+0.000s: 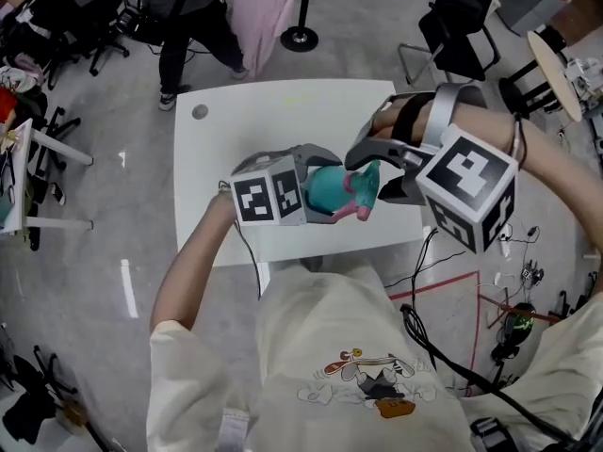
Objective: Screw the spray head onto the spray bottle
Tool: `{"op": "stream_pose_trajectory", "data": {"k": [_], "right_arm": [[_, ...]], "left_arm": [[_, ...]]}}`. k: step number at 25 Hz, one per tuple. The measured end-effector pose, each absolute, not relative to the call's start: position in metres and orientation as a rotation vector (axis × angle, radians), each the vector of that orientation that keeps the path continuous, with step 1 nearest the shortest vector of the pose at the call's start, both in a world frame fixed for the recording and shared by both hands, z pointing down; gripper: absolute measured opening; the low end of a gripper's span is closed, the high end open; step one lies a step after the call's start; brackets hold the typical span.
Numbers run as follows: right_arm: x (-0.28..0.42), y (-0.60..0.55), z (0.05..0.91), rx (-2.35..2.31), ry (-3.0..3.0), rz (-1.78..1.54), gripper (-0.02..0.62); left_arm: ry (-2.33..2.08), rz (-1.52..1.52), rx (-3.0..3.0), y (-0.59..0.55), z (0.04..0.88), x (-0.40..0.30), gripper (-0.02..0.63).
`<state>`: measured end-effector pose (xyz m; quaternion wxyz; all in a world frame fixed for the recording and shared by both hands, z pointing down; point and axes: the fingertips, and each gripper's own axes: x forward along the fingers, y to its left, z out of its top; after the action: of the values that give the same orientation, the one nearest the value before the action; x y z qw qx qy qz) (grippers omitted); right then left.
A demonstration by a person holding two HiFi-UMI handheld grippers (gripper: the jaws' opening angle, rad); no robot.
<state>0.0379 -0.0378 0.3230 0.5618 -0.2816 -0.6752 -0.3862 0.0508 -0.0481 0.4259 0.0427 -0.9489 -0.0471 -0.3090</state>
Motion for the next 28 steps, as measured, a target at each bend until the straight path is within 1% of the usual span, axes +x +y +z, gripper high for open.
{"op": "stream_pose_trajectory", "data": {"k": [3, 6, 11, 12, 13, 14, 21, 28], "right_arm": [[0.036, -0.027, 0.330, -0.708, -1.563, -0.921, 0.242], [0.036, -0.023, 0.332, -0.726, -1.556, -0.936, 0.176], [0.034, -0.026, 0.338, -0.727, -1.528, -0.930, 0.170], [0.035, -0.026, 0.338, -0.725, -1.525, -0.928, 0.163], [0.036, -0.026, 0.338, -0.724, -1.524, -0.928, 0.140], [0.037, -0.026, 0.337, -0.723, -1.524, -0.926, 0.135], [0.039, -0.033, 0.341, -0.649, -1.565, -0.848, 0.132], [0.038, -0.045, 0.346, -0.543, -1.645, -0.713, 0.132]], "left_arm": [[-0.183, -0.939, -2.894, -0.041, 0.423, 0.055, 0.402], [-0.209, -0.934, -2.894, -0.037, 0.423, 0.059, 0.402], [-0.226, -0.948, -2.890, -0.038, 0.425, 0.058, 0.402], [-0.224, -0.951, -2.890, -0.039, 0.424, 0.058, 0.402], [-0.219, -0.956, -2.888, -0.039, 0.422, 0.059, 0.402], [-0.214, -0.963, -2.887, -0.039, 0.422, 0.060, 0.402], [-0.093, -0.960, -2.931, -0.045, 0.425, 0.060, 0.402], [0.161, -0.959, -2.985, -0.058, 0.429, 0.060, 0.402]]}}
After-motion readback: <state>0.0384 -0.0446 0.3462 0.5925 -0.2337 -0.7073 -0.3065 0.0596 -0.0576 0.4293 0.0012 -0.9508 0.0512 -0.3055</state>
